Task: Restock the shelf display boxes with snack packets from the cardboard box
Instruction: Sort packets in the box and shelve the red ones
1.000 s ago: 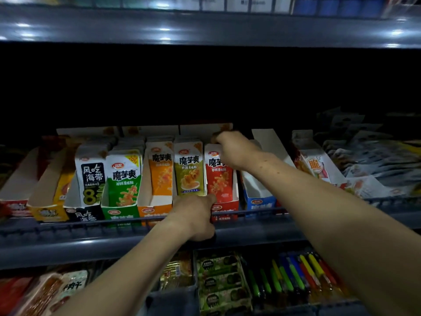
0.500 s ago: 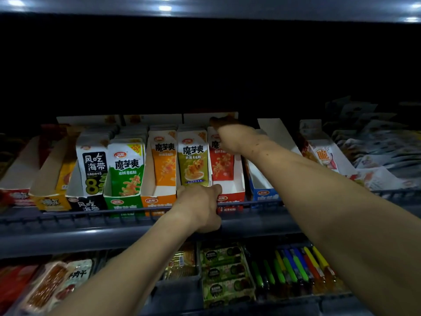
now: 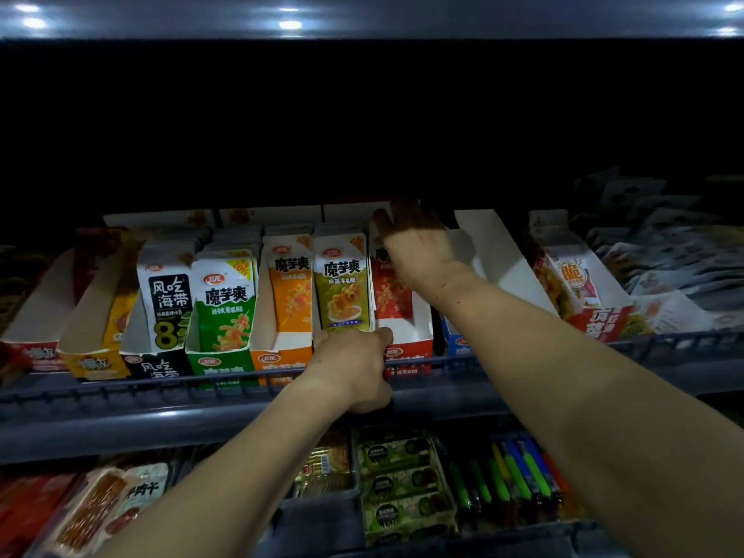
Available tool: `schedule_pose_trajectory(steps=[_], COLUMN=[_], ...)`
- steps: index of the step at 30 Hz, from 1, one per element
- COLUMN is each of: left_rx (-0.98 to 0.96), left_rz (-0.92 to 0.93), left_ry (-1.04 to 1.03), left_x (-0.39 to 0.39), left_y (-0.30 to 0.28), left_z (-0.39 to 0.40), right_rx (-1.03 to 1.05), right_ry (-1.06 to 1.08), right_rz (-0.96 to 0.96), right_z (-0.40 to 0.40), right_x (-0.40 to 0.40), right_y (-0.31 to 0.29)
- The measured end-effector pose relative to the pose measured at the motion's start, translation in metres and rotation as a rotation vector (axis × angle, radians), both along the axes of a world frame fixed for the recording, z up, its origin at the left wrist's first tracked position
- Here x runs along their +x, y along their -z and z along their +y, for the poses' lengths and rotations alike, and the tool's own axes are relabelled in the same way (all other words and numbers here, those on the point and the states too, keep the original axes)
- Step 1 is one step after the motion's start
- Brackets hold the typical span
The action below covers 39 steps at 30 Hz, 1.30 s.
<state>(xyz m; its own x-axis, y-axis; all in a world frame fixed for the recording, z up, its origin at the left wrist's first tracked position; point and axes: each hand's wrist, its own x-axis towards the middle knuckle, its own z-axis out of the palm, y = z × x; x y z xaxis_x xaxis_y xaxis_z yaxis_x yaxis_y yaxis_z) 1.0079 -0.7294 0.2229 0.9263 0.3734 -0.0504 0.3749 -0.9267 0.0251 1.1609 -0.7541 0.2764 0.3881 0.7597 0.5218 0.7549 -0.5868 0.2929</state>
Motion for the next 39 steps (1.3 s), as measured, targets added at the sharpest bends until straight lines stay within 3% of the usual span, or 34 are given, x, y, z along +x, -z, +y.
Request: schedule_pose_trajectory(steps=[4, 9, 16, 20, 22, 27, 30, 34, 39], left_rx=[0.004, -0.022, -0.154, -0.105, -0.112, 0.023, -0.105, -0.369, -0.522], left_rz=[0.005, 0.010, 0.069, 0.027, -0.072, -0.553, -0.643, -0.548, -0.174], left_ry=[-0.012, -0.026, -0.073, -0.032, -0.032, 0.074, 0.073, 0.050, -0.165], left_x=[0.001, -0.002, -0.004, -0.012, -0.019, -0.051, -0.083, -0.131, -0.191], left_y=[0.002, -0.002, -0.013, -0.013, -0.008, 0.003, 0.035, 0.110, 0.210], left_z=[0.000, -0.003, -0.009, -0.010, -0.010, -0.027, -0.043, -0.066, -0.091], right_rx=[0.057, -0.068, 0.069, 0.190, 0.199, 0.211, 0.176, 0.133, -0.045], right_ry=[-0.024, -0.106, -0.180, -0.228, -0.243, -0.245, -0.223, -0.213, -0.020], right_rz=[-0.008, 0.251, 0.469, 0.641, 0.664, 0.848, 0.926, 1.076, 1.281], right_z=[-0.009, -0.024, -0.065, -0.104, -0.122, -0.155, -0.166, -0.182, -0.206], right_x=[-0.004, -0.009, -0.031, -0.058, -0.071, -0.098, -0.114, -0.144, -0.178], right_y=[0.003, -0.004, -0.006, 0.005, 0.017, 0.059, 0.097, 0.161, 0.265])
